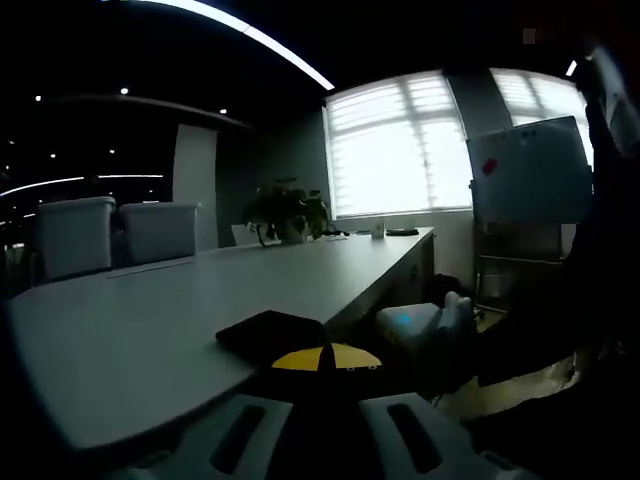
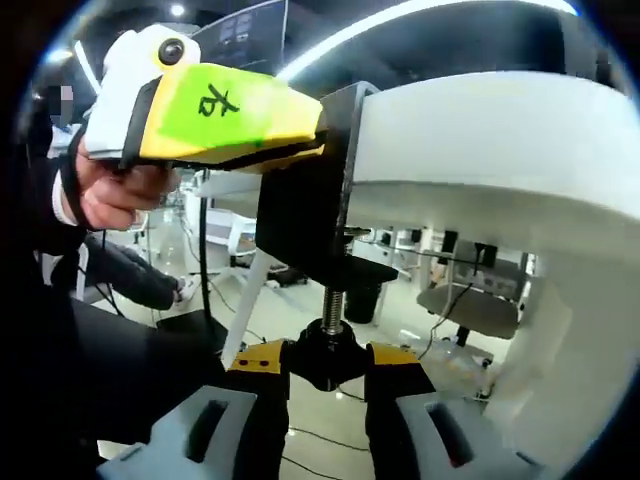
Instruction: Clamp the fixed fixture on the desktop, loosen the retaining clip, secure it to the edge of the desk, and tighten the retaining clip.
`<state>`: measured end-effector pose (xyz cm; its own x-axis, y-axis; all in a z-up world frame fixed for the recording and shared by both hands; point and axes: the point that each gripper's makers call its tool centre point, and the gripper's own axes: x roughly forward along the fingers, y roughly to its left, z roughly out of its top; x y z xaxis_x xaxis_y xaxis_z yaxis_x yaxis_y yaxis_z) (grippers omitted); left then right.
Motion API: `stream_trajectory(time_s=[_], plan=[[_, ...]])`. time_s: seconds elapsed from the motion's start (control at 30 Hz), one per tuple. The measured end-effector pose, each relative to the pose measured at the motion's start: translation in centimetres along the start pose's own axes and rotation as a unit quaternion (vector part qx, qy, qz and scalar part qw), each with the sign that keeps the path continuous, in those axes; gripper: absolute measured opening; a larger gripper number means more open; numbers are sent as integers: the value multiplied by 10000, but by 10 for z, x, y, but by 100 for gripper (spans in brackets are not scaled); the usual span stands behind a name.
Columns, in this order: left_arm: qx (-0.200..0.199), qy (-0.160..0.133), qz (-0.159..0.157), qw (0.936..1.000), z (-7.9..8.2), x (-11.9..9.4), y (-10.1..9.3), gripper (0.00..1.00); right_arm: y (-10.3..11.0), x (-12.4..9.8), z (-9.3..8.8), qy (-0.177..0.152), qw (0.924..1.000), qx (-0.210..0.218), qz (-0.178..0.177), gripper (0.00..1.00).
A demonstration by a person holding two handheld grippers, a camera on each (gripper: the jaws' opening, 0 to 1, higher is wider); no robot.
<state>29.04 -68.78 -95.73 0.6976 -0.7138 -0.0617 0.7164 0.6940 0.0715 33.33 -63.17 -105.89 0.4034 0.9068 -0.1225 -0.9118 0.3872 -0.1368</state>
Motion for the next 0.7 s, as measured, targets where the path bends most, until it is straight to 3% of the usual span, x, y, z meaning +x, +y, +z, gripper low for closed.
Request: stream_trajectory(time_s=[0.1,0.13,0.17,0.33,0.4,0.5,0.63,0.7], plan=[[12,23,36,10000,0,0,0,1,1,-1,2,-62,9989,-284,369,27],[17,31,43,10000,0,0,0,1,1,-2,1,-38,9991,-200,369,27],[11,36,52,10000,0,0,-1,1,1,-2,0,-20,9983,-390,436,27],[6,48,56,10000,0,0,-1,1,-3,-1,-1,-59,9995,-256,195,29],[-14,33,61,10000,0,0,-1,1,-11,-7,2,-144,9980,-455,-423,34],[-3,5,70,10000,-1,-1,-2,1,-17,-21,7,-281,9934,-272,-1081,36],[-54,-36,78,9999,-3,-3,-1,1,-16,-31,5,-215,9831,169,-1810,42],[-64,-46,105,9999,-4,-4,-1,1,-10,-30,0,-62,9789,171,-2037,46]])
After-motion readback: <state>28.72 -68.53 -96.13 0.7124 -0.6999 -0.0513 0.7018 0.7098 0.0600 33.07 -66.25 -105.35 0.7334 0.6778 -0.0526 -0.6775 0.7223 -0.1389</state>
